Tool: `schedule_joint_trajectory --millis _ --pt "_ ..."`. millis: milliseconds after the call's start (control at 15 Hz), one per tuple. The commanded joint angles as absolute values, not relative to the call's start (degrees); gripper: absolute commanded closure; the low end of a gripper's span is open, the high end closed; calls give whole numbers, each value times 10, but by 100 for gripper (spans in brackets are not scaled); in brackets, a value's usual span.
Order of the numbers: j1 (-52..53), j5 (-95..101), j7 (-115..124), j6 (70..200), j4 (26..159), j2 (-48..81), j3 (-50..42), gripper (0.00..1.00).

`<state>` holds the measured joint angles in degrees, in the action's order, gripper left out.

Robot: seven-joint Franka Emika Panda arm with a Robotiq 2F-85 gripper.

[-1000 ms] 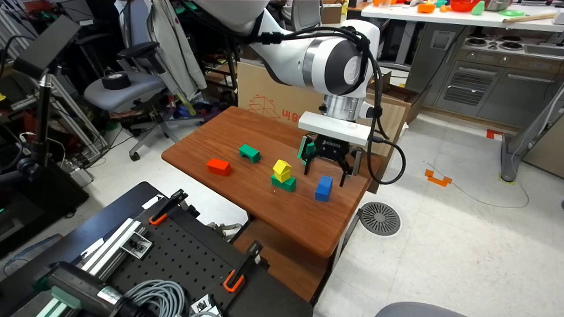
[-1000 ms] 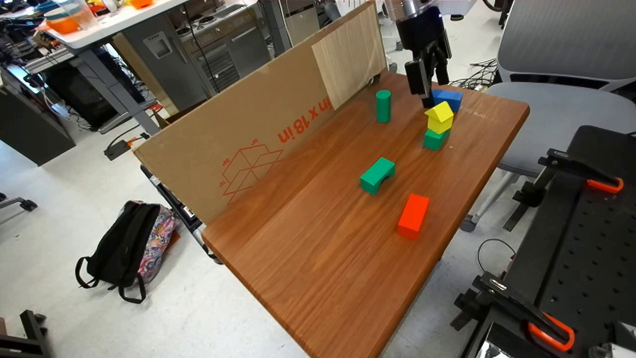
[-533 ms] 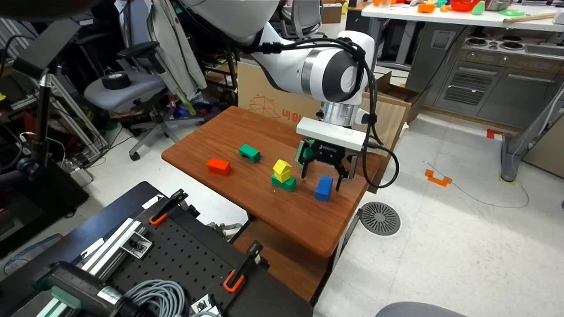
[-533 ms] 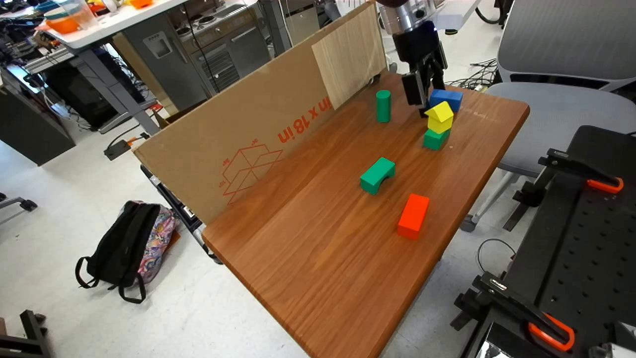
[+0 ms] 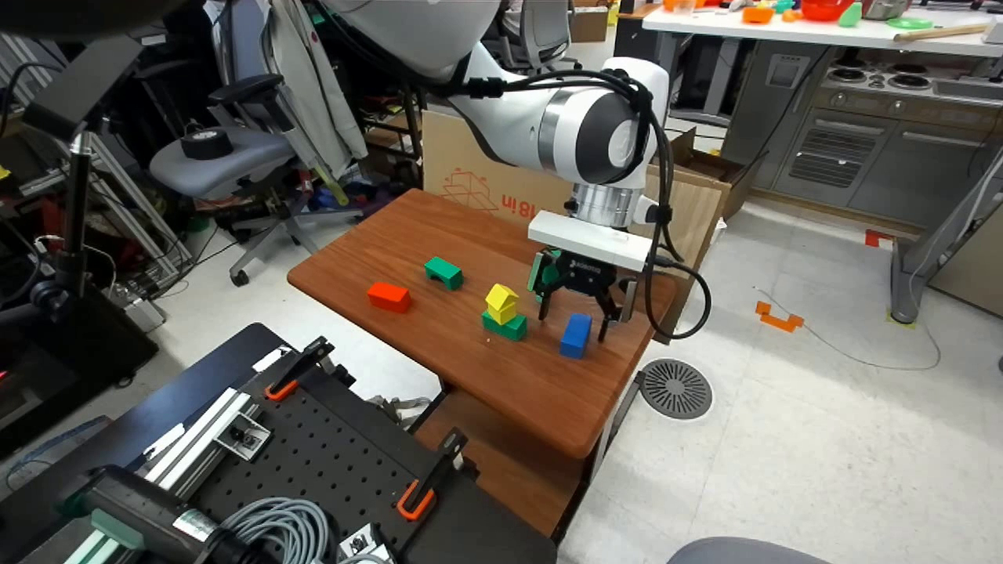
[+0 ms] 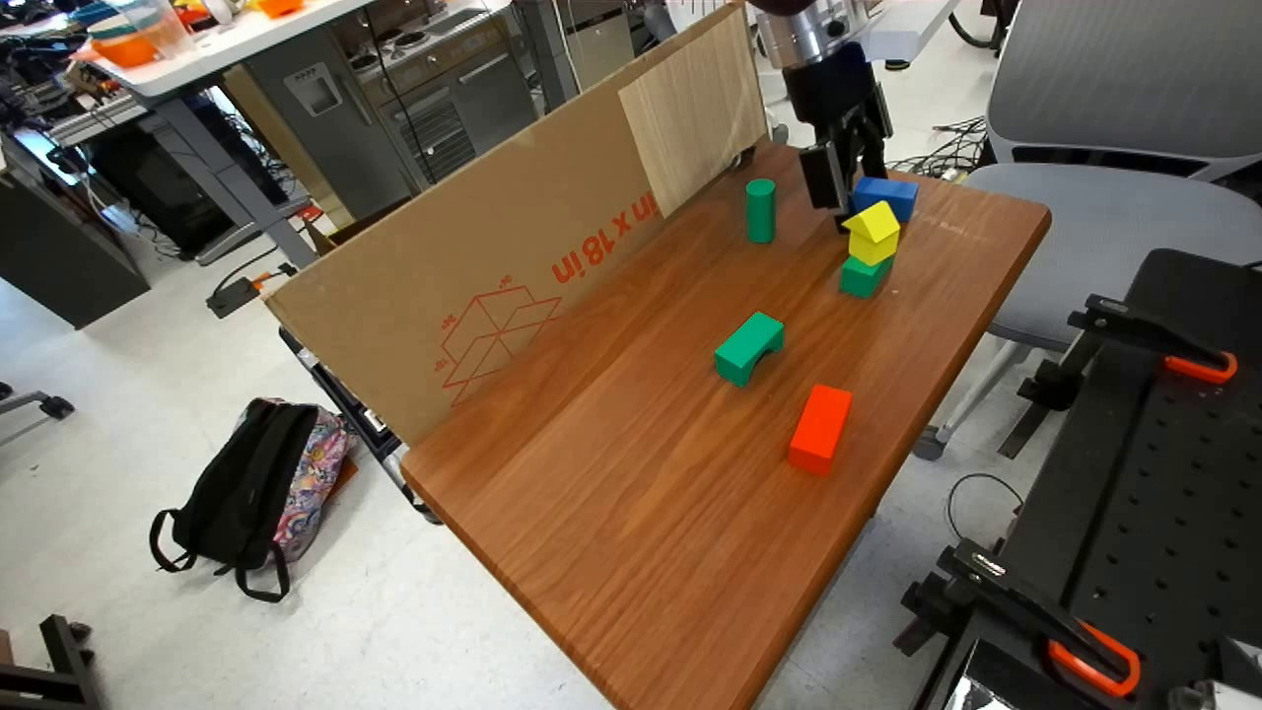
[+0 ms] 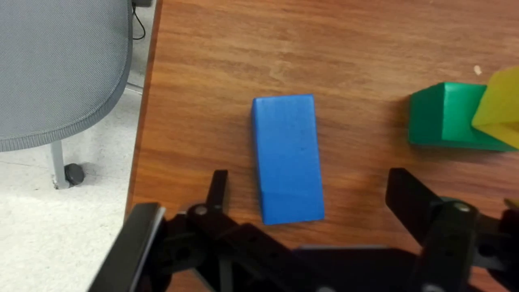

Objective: Pick up the blue block and place it on top of the orange block

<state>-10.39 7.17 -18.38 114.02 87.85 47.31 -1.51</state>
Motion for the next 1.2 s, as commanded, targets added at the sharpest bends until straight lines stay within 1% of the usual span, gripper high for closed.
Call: schedule_joint_trajectory --millis 0,67,400,467,533,867,1133 --pt "-106 61 -168 1138 877 472 -20 32" --pt "-105 61 -165 1137 876 472 -21 42" --pt "-106 55 -145 1123 874 460 -25 79" --pt "-105 52 -139 1126 880 453 -26 88" --pt "-105 48 -136 1129 887 444 -25 92" --pt "-89 61 -148 1163 946 369 -21 92" --pt "-38 122 -141 1180 997 283 -21 92"
